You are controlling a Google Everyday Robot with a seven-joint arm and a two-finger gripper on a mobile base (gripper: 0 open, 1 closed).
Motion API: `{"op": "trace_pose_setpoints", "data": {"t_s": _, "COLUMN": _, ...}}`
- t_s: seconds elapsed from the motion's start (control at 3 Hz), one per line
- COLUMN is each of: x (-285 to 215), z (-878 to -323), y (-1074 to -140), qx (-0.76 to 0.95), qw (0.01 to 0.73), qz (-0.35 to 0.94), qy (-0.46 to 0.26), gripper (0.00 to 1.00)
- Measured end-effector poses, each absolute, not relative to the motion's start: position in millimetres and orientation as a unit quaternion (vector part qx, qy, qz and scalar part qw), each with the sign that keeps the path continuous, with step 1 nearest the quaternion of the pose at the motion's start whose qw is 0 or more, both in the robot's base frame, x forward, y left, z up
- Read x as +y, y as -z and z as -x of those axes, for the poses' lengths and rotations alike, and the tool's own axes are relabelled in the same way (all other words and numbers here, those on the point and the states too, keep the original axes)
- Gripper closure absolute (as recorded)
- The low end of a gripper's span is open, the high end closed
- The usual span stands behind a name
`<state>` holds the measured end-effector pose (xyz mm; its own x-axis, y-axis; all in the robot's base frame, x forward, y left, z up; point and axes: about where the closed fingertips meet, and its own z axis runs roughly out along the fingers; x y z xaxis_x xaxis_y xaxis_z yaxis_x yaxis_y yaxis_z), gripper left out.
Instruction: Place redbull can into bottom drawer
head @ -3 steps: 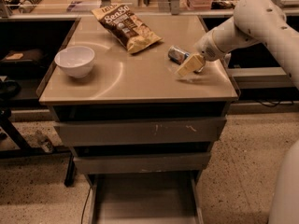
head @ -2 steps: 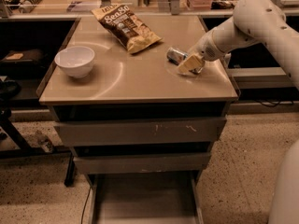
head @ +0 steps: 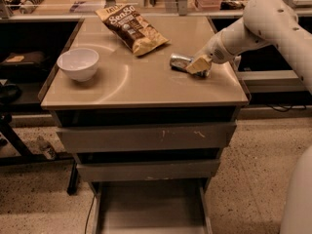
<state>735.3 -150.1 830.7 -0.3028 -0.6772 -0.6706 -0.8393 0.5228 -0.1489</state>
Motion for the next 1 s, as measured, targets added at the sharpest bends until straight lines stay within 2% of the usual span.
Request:
{"op": "trace_pose_setpoints", "data": {"t_s": 0.33, "x": -150, "z": -735, "y": -831, "qx": 0.799, "qw": 0.351, "qz": 0.475, "qy": -0.115, "gripper": 1.0}}
{"op": "trace_pose_setpoints", "data": {"t_s": 0.67, "x": -148, "z": -729, "y": -832, "qx": 0.792, "qw": 0.354, "qz": 0.483, "qy": -0.119, "gripper": 1.0}}
{"op": "trace_pose_setpoints", "data": {"t_s": 1.0, "x": -145, "z": -695, "y": -844, "qx": 0.772, "qw": 0.366, "qz": 0.504, "qy": -0.127, "gripper": 1.0}}
